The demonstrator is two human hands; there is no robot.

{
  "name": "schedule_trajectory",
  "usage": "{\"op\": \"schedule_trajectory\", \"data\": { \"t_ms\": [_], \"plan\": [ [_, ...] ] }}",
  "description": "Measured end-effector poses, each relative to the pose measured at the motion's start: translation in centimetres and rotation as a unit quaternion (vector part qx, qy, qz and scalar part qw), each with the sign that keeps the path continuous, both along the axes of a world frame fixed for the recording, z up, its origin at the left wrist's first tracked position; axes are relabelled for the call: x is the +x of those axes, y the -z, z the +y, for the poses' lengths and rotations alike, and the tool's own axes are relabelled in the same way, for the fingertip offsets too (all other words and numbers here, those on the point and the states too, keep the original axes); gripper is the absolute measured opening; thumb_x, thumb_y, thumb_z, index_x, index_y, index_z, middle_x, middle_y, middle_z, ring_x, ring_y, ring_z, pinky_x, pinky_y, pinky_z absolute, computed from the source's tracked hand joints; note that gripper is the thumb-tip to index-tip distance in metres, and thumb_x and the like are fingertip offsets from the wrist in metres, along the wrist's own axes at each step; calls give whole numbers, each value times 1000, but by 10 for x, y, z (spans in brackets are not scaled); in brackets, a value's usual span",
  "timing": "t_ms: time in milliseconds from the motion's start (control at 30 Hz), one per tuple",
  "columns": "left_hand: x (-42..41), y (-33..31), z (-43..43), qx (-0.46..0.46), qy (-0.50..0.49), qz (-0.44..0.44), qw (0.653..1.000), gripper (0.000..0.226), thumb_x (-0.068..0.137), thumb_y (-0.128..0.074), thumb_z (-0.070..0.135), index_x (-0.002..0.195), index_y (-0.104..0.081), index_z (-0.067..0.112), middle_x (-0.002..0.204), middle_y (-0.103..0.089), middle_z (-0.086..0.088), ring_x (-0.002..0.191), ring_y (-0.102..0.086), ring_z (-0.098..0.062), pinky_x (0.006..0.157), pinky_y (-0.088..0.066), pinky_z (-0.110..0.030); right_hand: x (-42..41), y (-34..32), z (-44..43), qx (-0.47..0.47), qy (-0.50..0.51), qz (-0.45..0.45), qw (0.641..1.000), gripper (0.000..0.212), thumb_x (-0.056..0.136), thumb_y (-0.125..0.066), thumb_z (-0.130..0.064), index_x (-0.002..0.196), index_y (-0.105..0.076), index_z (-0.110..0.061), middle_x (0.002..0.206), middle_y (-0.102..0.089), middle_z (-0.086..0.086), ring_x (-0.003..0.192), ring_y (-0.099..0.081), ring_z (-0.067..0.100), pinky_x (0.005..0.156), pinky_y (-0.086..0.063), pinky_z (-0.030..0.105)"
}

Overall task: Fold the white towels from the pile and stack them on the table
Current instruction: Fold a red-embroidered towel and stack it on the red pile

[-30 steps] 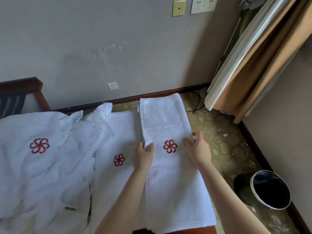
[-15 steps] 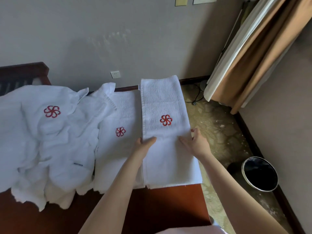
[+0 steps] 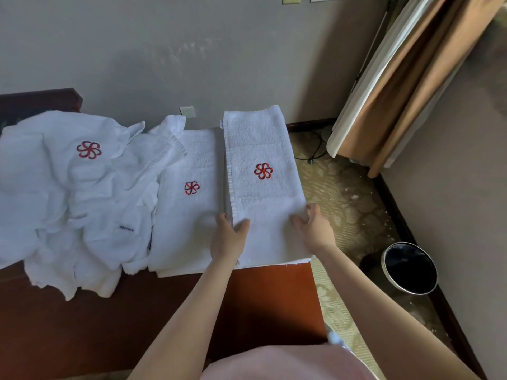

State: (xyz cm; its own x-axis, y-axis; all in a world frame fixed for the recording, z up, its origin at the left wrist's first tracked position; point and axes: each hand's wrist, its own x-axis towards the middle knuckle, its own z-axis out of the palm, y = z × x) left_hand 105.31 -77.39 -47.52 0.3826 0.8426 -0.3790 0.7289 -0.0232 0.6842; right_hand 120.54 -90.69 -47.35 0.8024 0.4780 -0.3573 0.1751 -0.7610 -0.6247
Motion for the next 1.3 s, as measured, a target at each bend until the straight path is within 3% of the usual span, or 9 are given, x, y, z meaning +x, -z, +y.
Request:
{"op": "schedule_trajectory", "data": {
  "t_ms": [133,367,433,533,767,867,1000,1100,1300],
  "plan": [
    [-12,2,-2,55,48,-18,997,56,96,-51,36,142,-30,14,118,-63,-5,80,-57,-15,56,-43,-25,-15,10,-7,10,-8,-41,999,51,94,-52,-43,133,-36,-14,97,-67,9,75,-58,28,60,-38,33],
    [-14,3,-5,69,64,15,995,57,98,-46,37,145,-23,15,115,-63,-8,85,-63,-25,63,-52,-36,-19,11,-12,-26,-13,-101,994,52,94,-48,-46,133,-33,-15,79,-57,-1,65,-54,24,52,-39,32],
    [-15,0,-7,113,78,24,990,57,96,-49,36,144,-26,15,122,-57,-9,95,-60,-26,65,-49,-34,-18,9,-13,-22,-18,-110,994,53,94,-49,-46,134,-33,-15,93,-63,4,74,-60,27,55,-44,34],
    [-12,-3,-3,220,141,69,963,52,94,-54,29,142,-38,23,137,-37,-8,120,-39,-27,90,-42,-36,-13,4,-12,-4,-46,-132,990,57,93,-53,-40,141,-32,-18,128,-51,7,105,-57,30,68,-48,38],
    [3,-20,12,244,228,114,936,41,94,-51,28,134,-51,22,149,-28,-4,136,-18,-26,105,-29,-42,0,-19,0,-78,-92,-163,979,57,89,-57,-29,141,-34,-21,136,-36,10,120,-37,31,78,-45,39],
    [14,-39,22,231,207,64,948,44,93,-54,30,135,-50,17,150,-28,-5,138,-18,-26,107,-30,-43,3,-40,12,1,-97,-194,976,54,90,-57,-25,139,-38,-15,135,-40,11,119,-40,31,86,-43,39],
    [34,-76,41,207,195,-37,958,35,94,-55,22,126,-57,9,138,-47,-7,130,-38,-26,101,-36,-31,10,-82,43,69,-164,-139,974,35,92,-58,-28,124,-56,-15,113,-65,3,98,-60,22,75,-47,30],
    [38,-105,55,139,143,-139,970,19,92,-57,17,107,-67,10,112,-64,-3,106,-58,-19,82,-39,-19,11,-105,66,85,-215,-119,966,24,91,-59,-29,111,-63,-15,99,-65,-3,81,-56,14,65,-38,25],
    [5,-116,88,63,80,-155,983,12,91,-54,17,83,-63,18,92,-68,-5,85,-62,-20,67,-47,-25,-1,-124,109,42,-328,-46,943,27,91,-61,-32,113,-60,-17,100,-65,3,78,-62,18,68,-47,25]
  ]
}}
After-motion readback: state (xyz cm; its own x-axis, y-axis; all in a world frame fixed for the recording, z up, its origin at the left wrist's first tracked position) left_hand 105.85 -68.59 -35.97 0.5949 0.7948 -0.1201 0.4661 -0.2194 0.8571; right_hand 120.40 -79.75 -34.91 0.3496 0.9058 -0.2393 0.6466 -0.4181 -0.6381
